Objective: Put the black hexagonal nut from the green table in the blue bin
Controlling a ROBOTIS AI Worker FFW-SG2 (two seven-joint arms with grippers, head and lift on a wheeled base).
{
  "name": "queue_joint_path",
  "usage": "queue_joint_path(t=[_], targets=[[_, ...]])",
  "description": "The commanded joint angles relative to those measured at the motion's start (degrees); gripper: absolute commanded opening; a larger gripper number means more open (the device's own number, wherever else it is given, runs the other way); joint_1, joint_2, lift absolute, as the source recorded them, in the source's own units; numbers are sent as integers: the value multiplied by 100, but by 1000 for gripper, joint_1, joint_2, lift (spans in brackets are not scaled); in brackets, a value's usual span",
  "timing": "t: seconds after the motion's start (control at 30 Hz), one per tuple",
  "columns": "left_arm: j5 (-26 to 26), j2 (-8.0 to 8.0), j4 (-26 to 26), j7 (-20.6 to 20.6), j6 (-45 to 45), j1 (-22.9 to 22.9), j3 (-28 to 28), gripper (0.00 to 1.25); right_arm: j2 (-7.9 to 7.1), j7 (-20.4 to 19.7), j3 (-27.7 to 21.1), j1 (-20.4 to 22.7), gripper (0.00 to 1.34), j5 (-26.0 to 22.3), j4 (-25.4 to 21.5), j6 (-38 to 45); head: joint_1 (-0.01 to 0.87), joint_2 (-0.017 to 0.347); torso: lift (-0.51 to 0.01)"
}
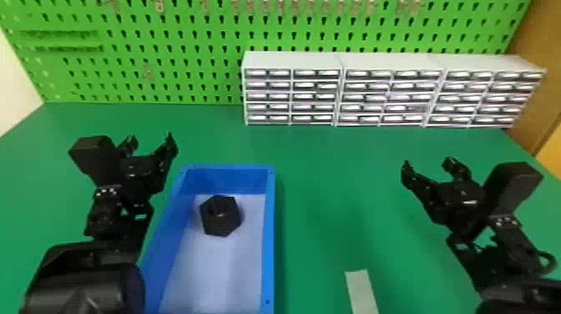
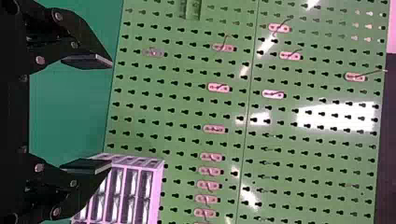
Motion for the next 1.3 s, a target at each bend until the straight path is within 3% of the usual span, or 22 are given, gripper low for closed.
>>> queue_joint_path(t=[0.0,1.27], targets=[[8,-15,0,0,0,7,0,756,-2,0,2,-3,942,-10,0,-2,686,51,-97],[34,-15,-26,0,0,24,-62,756,-55,0,63,-12,943,-53,0,-2,686,51,-97]])
